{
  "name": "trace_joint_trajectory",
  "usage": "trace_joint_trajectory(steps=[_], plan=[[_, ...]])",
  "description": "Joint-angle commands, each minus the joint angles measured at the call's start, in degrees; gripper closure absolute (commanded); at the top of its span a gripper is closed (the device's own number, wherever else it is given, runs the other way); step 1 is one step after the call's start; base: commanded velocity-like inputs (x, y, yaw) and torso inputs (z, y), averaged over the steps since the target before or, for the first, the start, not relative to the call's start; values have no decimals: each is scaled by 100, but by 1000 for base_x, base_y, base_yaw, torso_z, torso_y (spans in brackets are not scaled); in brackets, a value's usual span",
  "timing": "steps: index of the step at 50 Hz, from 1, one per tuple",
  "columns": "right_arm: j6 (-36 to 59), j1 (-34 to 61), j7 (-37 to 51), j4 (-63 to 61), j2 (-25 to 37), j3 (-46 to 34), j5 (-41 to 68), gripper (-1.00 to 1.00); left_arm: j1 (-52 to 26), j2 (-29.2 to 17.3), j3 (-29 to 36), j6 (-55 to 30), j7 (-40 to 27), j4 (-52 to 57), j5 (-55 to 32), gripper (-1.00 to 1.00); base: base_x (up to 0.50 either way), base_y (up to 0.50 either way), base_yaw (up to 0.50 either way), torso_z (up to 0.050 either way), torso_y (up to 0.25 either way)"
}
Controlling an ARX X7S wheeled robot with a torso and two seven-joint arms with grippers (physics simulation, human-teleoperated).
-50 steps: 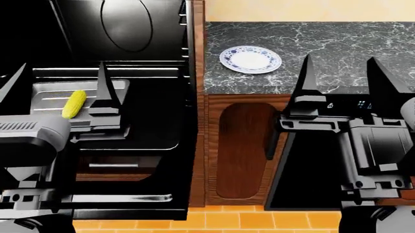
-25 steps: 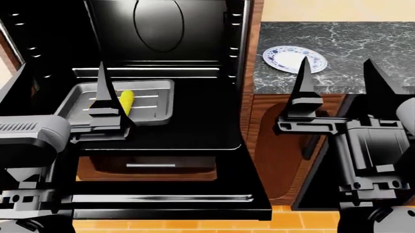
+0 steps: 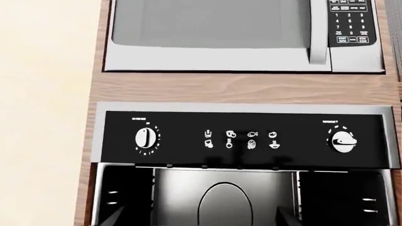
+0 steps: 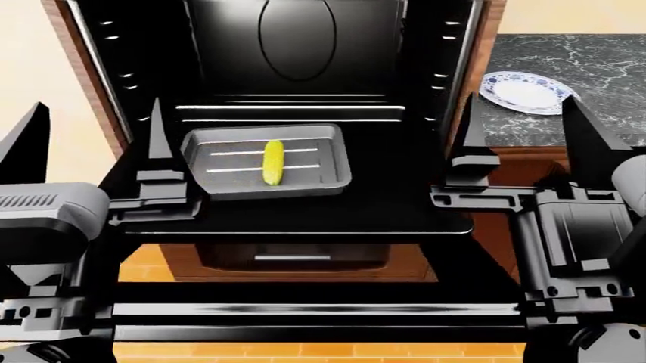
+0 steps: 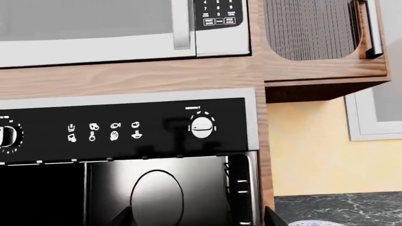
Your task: Pick the corn from the oven and place it on the plate on the counter.
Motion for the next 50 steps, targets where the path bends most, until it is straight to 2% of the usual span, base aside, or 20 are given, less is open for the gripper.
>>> trace_joint_trajectory(steps=[1, 21, 27, 50], plan=[[-69, 11, 86, 33, 69, -50, 67, -100, -3, -87, 44, 71, -111, -26, -81, -100, 0, 500, 0, 0, 0], [-232, 6, 189, 79, 163, -145, 76, -100, 25, -214, 95, 203, -254, -74, -182, -100, 0, 500, 0, 0, 0], [-263, -12, 239, 128, 138, -35, 248, -100, 35, -237, 121, 241, -295, -90, -205, -100, 0, 48, 0, 0, 0], [-346, -56, 336, 187, 204, -102, 311, -100, 82, -335, 199, 371, -429, -121, -278, -100, 500, 1, 0, 0, 0]])
